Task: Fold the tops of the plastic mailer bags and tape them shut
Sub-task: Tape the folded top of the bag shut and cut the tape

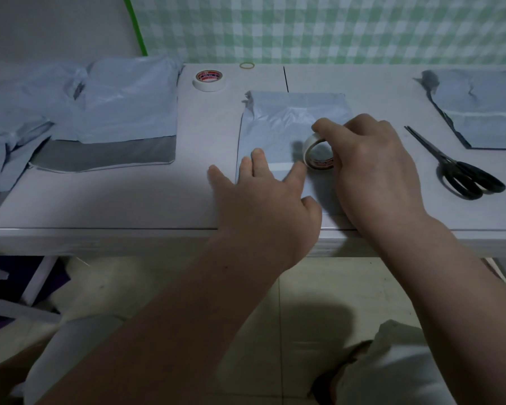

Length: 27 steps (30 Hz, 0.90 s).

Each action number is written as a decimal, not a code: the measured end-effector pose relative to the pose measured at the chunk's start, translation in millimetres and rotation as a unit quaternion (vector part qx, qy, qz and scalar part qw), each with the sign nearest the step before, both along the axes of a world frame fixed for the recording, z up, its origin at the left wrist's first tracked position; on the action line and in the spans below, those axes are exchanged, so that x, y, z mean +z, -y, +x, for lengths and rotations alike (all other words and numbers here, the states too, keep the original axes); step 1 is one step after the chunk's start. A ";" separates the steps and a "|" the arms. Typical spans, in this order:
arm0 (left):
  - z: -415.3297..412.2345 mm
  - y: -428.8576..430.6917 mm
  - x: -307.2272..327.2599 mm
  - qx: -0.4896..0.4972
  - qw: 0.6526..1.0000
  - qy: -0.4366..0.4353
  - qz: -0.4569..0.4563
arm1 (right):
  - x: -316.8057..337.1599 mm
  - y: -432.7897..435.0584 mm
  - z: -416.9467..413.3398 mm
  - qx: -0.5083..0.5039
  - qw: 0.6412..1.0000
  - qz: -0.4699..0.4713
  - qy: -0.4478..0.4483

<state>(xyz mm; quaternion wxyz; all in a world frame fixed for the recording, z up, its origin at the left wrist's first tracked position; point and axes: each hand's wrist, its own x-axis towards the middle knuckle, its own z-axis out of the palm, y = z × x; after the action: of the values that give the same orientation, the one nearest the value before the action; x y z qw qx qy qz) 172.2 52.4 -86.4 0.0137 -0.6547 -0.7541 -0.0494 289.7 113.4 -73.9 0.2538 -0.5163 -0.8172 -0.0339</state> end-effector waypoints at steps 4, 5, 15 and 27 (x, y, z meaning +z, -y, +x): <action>-1.6 -0.2 -2.9 -0.017 0.998 -0.058 0.007 | -2.1 4.1 -1.4 -0.034 0.999 -0.017 0.003; -1.9 0.2 -2.6 -0.017 0.998 -0.058 0.011 | -2.1 4.9 -1.6 -0.039 0.999 -0.018 0.000; -27.8 10.1 -3.6 0.003 0.996 -0.054 0.074 | -2.4 5.0 -2.9 -0.056 0.998 -0.034 -0.014; 10.9 -8.5 0.3 -0.082 0.995 0.034 0.050 | -1.8 4.5 0.1 -0.040 0.997 -0.057 -0.032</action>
<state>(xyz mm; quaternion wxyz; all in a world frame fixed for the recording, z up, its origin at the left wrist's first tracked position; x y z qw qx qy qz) 183.1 60.9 -86.1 0.0168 -0.7106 -0.6948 -0.1096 289.8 108.9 -75.7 0.2480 -0.5633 -0.7880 0.0190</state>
